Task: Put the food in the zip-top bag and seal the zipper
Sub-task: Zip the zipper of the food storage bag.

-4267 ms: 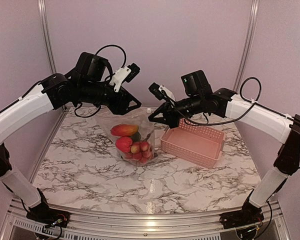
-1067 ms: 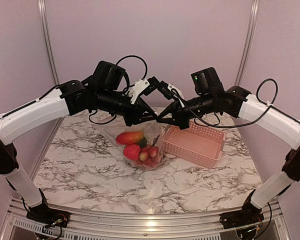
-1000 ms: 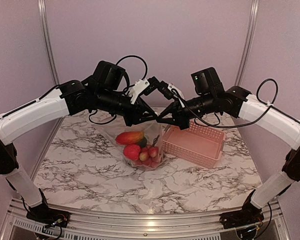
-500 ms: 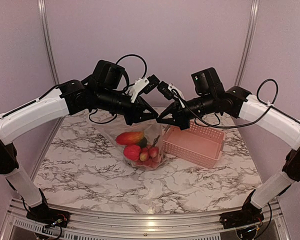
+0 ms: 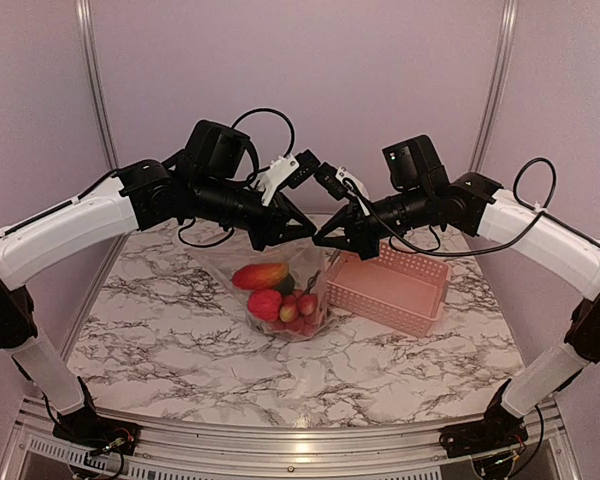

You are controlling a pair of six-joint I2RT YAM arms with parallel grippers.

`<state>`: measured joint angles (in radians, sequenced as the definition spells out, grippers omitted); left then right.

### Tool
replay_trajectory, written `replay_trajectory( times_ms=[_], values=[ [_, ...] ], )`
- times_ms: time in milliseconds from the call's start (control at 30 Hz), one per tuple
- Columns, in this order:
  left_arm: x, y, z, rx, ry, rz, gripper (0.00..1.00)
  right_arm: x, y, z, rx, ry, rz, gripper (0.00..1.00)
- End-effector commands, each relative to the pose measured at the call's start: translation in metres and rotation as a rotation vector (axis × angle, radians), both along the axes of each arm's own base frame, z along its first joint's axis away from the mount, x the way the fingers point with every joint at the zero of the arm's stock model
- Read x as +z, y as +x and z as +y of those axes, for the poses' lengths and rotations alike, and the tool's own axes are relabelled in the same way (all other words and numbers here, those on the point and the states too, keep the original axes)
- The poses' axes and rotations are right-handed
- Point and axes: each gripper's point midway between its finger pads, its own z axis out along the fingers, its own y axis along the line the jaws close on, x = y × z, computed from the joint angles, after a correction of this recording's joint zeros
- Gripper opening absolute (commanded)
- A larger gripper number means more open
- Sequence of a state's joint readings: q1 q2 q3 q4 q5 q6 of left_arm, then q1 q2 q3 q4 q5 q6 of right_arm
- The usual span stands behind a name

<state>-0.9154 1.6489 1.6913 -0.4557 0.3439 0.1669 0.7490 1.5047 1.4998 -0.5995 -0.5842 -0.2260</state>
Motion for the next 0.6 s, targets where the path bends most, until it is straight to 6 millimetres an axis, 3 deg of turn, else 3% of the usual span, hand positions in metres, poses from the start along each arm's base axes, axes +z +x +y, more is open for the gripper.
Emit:
replay_trajectory(
  times_ms=[0, 67, 100, 400, 500, 567],
  values=[
    [0.004, 0.001, 0.002, 0.003, -0.003, -0.014, 0.05, 0.010, -0.002, 0.003, 0.009, 0.024, -0.036, 0.00],
    [0.001, 0.003, 0.004, 0.014, 0.005, -0.015, 0.17, 0.012, -0.002, 0.004, 0.010, 0.030, -0.039, 0.00],
    [0.001, 0.004, 0.004, 0.016, 0.004, -0.017, 0.17, 0.012, -0.002, 0.004, 0.011, 0.032, -0.040, 0.00],
    [0.007, 0.013, 0.000, 0.020, -0.034, -0.009, 0.06, 0.010, 0.000, 0.006, 0.020, 0.021, -0.034, 0.00],
    [0.005, 0.017, 0.003, 0.037, -0.032, -0.007, 0.22, 0.010, -0.001, 0.007, 0.023, 0.021, -0.035, 0.00],
    [0.004, 0.019, 0.005, 0.043, -0.032, -0.008, 0.23, 0.010, -0.001, 0.007, 0.025, 0.022, -0.034, 0.00]
  ],
)
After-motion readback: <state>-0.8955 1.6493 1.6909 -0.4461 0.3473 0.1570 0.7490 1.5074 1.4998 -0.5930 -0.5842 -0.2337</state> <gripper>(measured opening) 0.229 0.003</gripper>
